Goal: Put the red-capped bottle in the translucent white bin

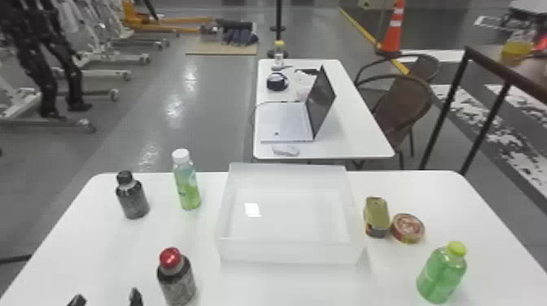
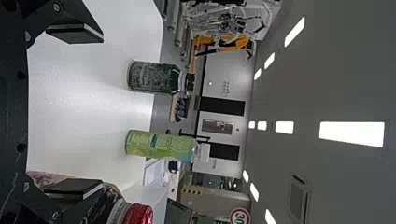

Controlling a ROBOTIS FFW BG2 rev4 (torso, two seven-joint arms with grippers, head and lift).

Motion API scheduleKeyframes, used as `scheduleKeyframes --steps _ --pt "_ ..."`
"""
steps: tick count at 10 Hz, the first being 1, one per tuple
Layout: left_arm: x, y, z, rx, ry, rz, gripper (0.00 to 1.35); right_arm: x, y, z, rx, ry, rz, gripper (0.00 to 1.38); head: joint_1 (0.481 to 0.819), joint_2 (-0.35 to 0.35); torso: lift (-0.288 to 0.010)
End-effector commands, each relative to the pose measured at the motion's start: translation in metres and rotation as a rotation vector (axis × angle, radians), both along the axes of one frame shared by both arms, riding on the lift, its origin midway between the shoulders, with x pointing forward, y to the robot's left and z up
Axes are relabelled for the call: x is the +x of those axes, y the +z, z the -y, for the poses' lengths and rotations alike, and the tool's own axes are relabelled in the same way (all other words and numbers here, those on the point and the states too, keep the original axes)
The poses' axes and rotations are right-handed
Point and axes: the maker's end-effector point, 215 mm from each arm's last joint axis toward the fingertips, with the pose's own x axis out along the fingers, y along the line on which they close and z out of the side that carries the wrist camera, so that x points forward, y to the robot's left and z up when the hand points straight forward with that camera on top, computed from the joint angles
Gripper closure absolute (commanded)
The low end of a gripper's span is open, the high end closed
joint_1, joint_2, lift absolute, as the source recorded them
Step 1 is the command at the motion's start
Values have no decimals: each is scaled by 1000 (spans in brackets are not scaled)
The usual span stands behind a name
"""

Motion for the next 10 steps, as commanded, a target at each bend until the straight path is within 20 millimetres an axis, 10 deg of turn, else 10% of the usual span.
scheduleKeyframes --steps 1,10 --pt "0 0 0 -4 2 0 199 0 0 0 0 -2 0 203 549 0 -100" --pt "-4 -7 9 -6 -44 -21 199 0 1 2 -1 -8 2 203 549 0 -100"
